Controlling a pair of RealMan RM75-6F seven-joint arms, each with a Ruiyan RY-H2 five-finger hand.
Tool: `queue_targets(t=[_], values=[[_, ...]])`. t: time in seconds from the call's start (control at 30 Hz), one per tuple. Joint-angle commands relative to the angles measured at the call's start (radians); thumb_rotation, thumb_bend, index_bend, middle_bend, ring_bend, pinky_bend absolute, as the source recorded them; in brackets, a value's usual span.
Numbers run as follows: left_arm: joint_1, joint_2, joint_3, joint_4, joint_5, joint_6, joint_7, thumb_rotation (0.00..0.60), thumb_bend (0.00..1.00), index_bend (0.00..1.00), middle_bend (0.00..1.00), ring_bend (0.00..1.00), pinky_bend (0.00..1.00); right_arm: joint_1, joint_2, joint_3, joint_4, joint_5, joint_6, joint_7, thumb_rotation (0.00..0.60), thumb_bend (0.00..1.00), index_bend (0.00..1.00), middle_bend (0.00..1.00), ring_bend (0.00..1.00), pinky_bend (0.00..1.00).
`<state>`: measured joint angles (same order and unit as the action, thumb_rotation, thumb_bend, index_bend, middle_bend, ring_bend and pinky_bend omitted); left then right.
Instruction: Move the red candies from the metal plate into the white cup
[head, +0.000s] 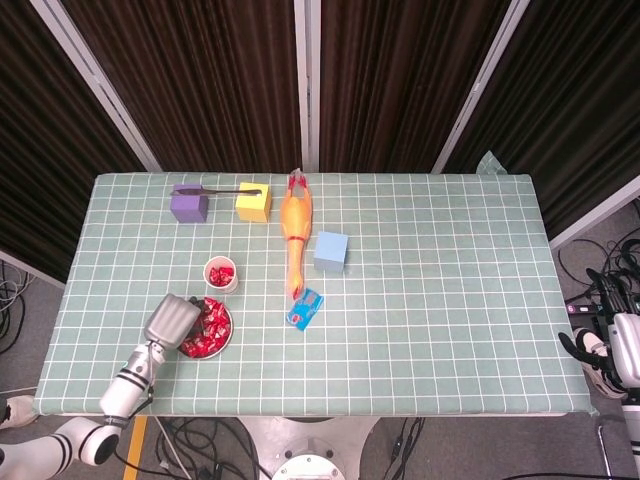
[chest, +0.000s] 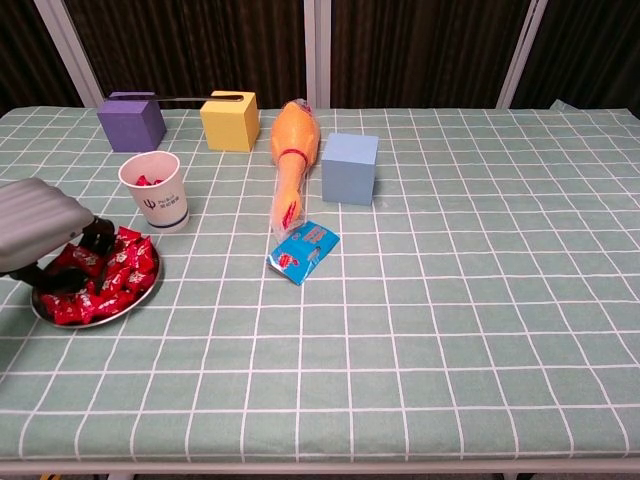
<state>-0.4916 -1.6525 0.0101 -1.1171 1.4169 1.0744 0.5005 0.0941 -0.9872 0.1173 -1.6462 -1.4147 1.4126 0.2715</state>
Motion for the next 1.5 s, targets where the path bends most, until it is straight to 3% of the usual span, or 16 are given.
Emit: queue_targets(t=[0.03, 0.27, 0.4, 0.67, 0.8, 0.97, 1.23, 1.5], values=[[-0.001, -0.002, 0.000, 0.004, 0.001, -0.003, -0.009, 0.600, 0.36, 0.55, 0.59, 0.91, 1.00, -0.001, 0.000, 0.000, 0.000, 0.000, 0.001, 0.000, 0.600, 0.16, 0.01, 0.10, 0.02, 0.39], [-0.001, 0.007, -0.008, 0.002, 0.007, 0.004, -0.053, 0.600, 0.38, 0.62, 0.67, 0.92, 1.00, -0.003, 0.001, 0.000, 0.000, -0.002, 0.004, 0.003, 0.600, 0.15, 0.01, 0.10, 0.02, 0.39], [-0.007, 0.050, -0.029, -0.071, 0.011, 0.024, -0.077, 0.600, 0.42, 0.63, 0.69, 0.93, 1.00, 0.000, -0.001, -0.001, 0.001, -0.005, 0.002, 0.003, 0.600, 0.16, 0.01, 0.10, 0.02, 0.38], [-0.064, 0.154, -0.146, -0.263, 0.002, 0.061, -0.133, 0.600, 0.42, 0.63, 0.69, 0.93, 1.00, -0.001, -0.002, -0.001, 0.011, -0.002, -0.001, 0.014, 0.600, 0.15, 0.01, 0.10, 0.02, 0.39], [-0.116, 0.149, -0.205, -0.274, -0.036, 0.024, -0.142, 0.600, 0.41, 0.63, 0.69, 0.93, 1.00, -0.001, -0.004, -0.001, 0.017, -0.002, -0.002, 0.021, 0.600, 0.16, 0.01, 0.10, 0.02, 0.39], [-0.184, 0.123, -0.242, -0.240, -0.110, -0.065, -0.106, 0.600, 0.41, 0.61, 0.66, 0.93, 1.00, -0.001, -0.005, 0.000, 0.027, 0.006, -0.008, 0.030, 0.600, 0.16, 0.01, 0.10, 0.02, 0.39], [-0.214, 0.117, -0.223, -0.237, -0.207, -0.127, -0.007, 0.600, 0.40, 0.48, 0.53, 0.91, 1.00, -0.002, -0.006, 0.001, 0.037, 0.013, -0.012, 0.038, 0.600, 0.16, 0.01, 0.10, 0.02, 0.39], [-0.182, 0.173, -0.189, -0.330, -0.220, -0.069, 0.035, 0.600, 0.39, 0.36, 0.40, 0.88, 1.00, 0.001, -0.007, 0.002, 0.032, 0.005, -0.012, 0.035, 0.600, 0.15, 0.01, 0.10, 0.02, 0.39]])
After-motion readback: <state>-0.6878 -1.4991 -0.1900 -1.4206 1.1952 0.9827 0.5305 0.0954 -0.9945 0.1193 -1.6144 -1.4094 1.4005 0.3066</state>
